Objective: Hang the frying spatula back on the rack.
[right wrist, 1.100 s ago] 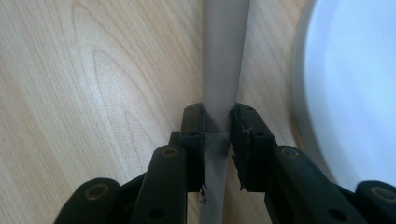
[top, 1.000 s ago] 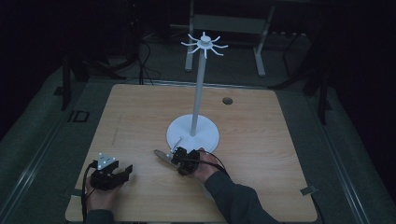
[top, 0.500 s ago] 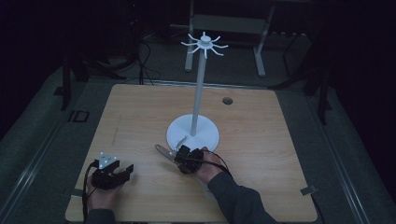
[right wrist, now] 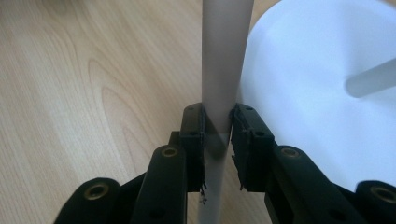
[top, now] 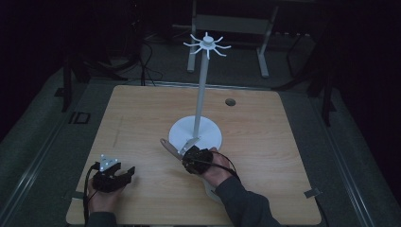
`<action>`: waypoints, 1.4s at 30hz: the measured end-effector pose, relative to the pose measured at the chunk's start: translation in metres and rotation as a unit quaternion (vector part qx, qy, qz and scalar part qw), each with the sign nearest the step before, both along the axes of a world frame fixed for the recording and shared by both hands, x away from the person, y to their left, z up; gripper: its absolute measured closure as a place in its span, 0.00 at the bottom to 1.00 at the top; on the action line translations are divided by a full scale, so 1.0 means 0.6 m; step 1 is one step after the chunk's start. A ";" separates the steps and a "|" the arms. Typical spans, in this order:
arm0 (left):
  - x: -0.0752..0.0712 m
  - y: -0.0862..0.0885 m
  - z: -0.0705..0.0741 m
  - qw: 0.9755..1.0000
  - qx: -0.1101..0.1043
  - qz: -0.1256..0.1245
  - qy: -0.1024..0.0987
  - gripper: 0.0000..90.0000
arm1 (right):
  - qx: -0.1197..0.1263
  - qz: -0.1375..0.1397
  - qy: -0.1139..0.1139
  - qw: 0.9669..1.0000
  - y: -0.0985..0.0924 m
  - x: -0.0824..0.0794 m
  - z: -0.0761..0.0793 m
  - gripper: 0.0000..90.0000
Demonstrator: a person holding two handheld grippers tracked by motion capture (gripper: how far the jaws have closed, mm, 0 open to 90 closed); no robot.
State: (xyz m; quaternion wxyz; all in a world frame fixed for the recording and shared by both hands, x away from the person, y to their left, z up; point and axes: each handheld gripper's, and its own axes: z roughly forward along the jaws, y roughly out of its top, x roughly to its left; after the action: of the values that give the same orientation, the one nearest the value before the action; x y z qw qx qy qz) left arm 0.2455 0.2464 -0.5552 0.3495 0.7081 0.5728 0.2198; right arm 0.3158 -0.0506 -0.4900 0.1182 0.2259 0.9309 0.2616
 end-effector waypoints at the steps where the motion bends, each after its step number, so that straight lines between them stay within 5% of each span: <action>1: 0.000 0.000 0.000 1.000 0.000 0.000 0.000 0.44 | 0.005 -0.001 -0.004 1.000 -0.004 0.000 0.003 0.83; 15: -0.001 0.001 -0.001 1.000 0.001 0.000 0.000 0.44 | 0.064 -0.028 -0.043 0.997 -0.035 -0.010 0.037 0.83; 31: -0.003 0.002 0.000 1.000 -0.004 0.003 -0.001 0.44 | 0.121 -0.046 -0.090 0.987 -0.075 -0.017 0.064 0.83; 42: -0.003 0.002 0.000 1.000 -0.004 0.003 -0.002 0.44 | 0.151 -0.061 -0.103 0.981 -0.104 -0.017 0.076 0.83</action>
State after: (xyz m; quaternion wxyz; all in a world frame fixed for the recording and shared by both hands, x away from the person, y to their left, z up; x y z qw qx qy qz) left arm 0.2440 0.2475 -0.5551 0.3523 0.7045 0.5754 0.2202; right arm 0.3054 -0.1129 -0.4443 0.1934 0.2695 0.8480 0.4134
